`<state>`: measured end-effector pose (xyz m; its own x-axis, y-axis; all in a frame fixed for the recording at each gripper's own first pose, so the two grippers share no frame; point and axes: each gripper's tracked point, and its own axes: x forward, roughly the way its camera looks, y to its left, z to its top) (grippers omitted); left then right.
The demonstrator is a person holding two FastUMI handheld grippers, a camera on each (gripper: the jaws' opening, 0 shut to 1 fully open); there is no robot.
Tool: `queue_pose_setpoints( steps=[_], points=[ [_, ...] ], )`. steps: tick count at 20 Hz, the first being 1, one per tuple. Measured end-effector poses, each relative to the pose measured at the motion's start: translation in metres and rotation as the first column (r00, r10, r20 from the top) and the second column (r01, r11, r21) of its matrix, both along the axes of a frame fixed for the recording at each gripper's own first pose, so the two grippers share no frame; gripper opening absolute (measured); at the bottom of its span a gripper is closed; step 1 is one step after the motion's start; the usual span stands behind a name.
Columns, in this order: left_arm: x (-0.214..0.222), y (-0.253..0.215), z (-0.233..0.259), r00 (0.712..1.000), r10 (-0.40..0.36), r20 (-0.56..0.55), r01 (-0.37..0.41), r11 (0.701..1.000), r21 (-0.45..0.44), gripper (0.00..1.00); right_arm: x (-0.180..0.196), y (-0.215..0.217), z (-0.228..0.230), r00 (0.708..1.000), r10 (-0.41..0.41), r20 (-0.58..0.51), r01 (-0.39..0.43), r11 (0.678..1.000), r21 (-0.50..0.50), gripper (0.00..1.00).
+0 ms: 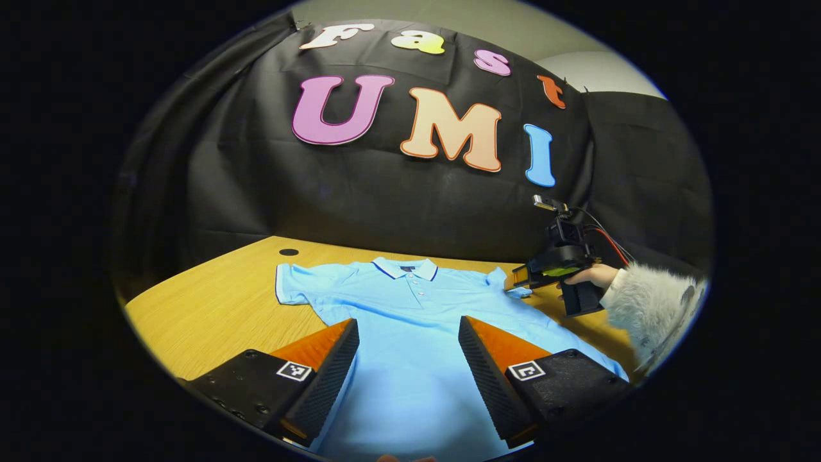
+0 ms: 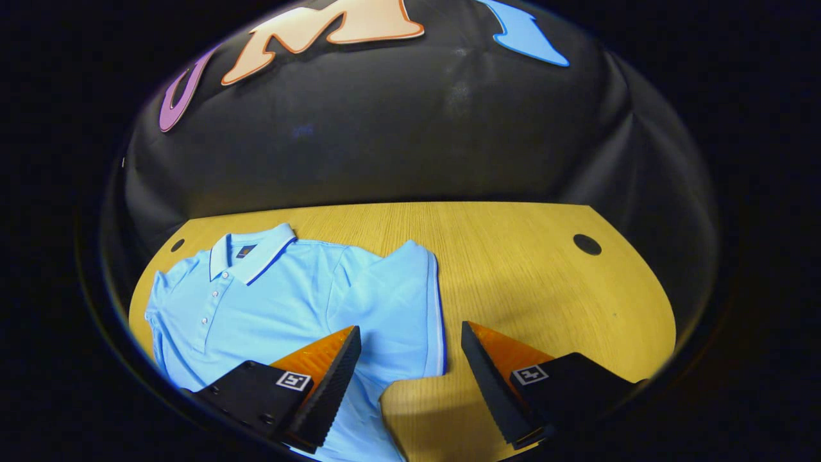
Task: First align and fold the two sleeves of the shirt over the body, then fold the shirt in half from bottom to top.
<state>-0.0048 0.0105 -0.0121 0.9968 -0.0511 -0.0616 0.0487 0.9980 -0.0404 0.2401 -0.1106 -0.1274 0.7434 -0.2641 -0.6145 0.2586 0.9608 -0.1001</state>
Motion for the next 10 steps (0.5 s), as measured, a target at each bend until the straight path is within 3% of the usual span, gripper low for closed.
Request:
queue_pose_setpoints(
  steps=[6,9,10],
  points=[
    [-0.0015,-0.0034,0.0036,1.0,-0.007,0.011,0.007,1.0,0.002,0.94,0.0012,-0.004,-0.0063,1.0,-0.014,-0.01,0.014,1.0,0.004,0.77],
    [-0.0019,-0.0041,0.0018,1.0,-0.01,0.003,0.01,1.0,-0.003,0.94,0.0015,-0.0032,-0.0059,1.0,-0.005,-0.007,0.005,1.0,-0.001,0.45],
    [-0.0015,-0.0046,0.0027,1.0,-0.011,0.004,0.011,1.0,-0.004,0.94,0.0021,-0.0034,-0.0053,1.0,-0.005,-0.005,0.005,1.0,-0.009,0.39]
  ],
)
